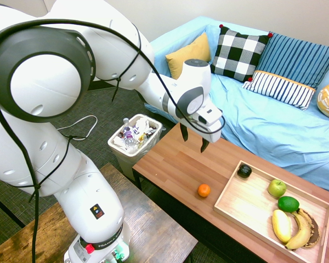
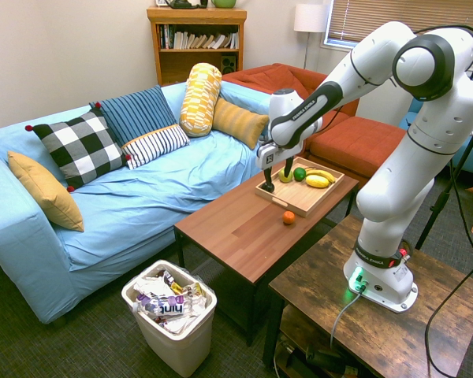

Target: Put the tangerine in the tray

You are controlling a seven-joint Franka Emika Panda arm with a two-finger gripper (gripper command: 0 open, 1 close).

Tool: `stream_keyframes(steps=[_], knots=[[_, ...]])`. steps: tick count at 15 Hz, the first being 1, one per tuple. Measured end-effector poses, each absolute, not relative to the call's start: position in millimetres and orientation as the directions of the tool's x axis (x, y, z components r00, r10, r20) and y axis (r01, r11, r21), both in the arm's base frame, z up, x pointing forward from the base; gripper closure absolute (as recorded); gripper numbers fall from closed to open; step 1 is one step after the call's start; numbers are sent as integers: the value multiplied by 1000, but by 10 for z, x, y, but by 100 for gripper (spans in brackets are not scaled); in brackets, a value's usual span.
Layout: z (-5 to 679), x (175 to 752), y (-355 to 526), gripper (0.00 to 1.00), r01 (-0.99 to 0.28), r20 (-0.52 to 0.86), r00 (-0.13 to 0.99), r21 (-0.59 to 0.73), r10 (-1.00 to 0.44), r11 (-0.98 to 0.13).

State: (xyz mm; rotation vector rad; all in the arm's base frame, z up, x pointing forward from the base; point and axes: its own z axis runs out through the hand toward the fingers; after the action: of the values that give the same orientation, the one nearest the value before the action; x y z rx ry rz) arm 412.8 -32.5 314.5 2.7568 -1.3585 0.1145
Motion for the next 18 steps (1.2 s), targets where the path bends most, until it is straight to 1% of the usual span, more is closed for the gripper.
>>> stream_keyframes(steps=[4, 8, 13, 18], knots=[[2685, 4024, -612, 0, -825, 106, 565, 52, -818, -563], [2189, 4027, -805, 0, -841, 101, 541, 57, -835, -538], [1627, 4090, -1074, 0, -860, 89, 508, 95, -857, -500], [1122, 4207, -1024, 0, -868, 66, 492, 115, -868, -483]])
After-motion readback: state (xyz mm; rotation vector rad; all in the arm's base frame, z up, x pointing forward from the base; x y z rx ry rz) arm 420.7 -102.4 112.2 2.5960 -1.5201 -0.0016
